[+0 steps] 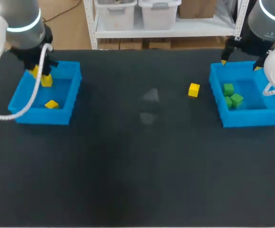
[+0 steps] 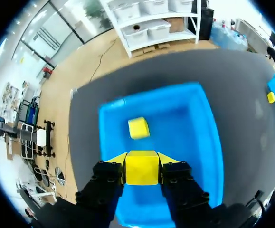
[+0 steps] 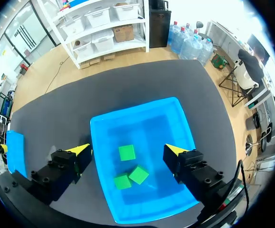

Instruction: Put the green cubes in the right bin and the yellow cubes in the left bin.

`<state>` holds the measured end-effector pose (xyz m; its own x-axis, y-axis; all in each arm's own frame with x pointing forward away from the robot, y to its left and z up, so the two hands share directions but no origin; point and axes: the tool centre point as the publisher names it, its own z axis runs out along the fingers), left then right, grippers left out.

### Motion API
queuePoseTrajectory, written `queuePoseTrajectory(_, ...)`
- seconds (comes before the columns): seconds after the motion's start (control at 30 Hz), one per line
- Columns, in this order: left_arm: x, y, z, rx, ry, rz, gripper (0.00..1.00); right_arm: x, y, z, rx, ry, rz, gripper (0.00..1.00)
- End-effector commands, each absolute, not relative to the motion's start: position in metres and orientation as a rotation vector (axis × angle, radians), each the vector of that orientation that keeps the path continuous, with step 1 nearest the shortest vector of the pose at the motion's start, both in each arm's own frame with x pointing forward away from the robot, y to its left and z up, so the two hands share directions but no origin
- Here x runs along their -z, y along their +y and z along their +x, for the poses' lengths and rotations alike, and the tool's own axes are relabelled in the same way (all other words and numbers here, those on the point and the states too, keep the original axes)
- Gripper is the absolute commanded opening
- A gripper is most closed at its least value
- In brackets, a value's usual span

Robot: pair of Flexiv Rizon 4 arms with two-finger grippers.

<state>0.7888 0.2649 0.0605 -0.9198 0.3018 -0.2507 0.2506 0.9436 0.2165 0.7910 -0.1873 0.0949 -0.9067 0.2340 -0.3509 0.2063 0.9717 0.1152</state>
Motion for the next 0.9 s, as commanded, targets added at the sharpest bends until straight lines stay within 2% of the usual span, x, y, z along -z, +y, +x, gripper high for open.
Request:
queuePoseTrajectory(0.03,-0.052,0.27,0.772,-0.279,2.795,0.433,0.47,-0.095,-0.187,0.788,-0.104,2.743,0.32,1.0)
queuePoseTrajectory(0.07,-0.053,0.27,0.774,-0.3,2.778,0.43,1.0,-0.095,-0.187,0.788,-0.104,2.743,0.32,1.0)
queuePoseTrajectory(0.23,-0.076,0.262,0.789,-0.359,2.698,0.417,1.0,-0.095,-0.187,0.788,-0.104,2.743,0.32,1.0)
queuePoseTrajectory(0.33,-0.099,0.232,0.799,-0.307,2.611,0.508,1.0,-0.095,-0.187,0.788,-0.104,2.743,0.32,1.0)
queuePoseTrajectory(0.5,-0.125,0.151,0.812,-0.083,2.468,0.785,1.0,-0.095,-0.187,0.788,-0.104,2.743,0.32,1.0)
queuePoseTrajectory(0.9,-0.12,-0.051,0.83,0.112,2.293,1.406,1.0,-0.095,-0.187,0.788,-0.104,2.743,0.32,1.0)
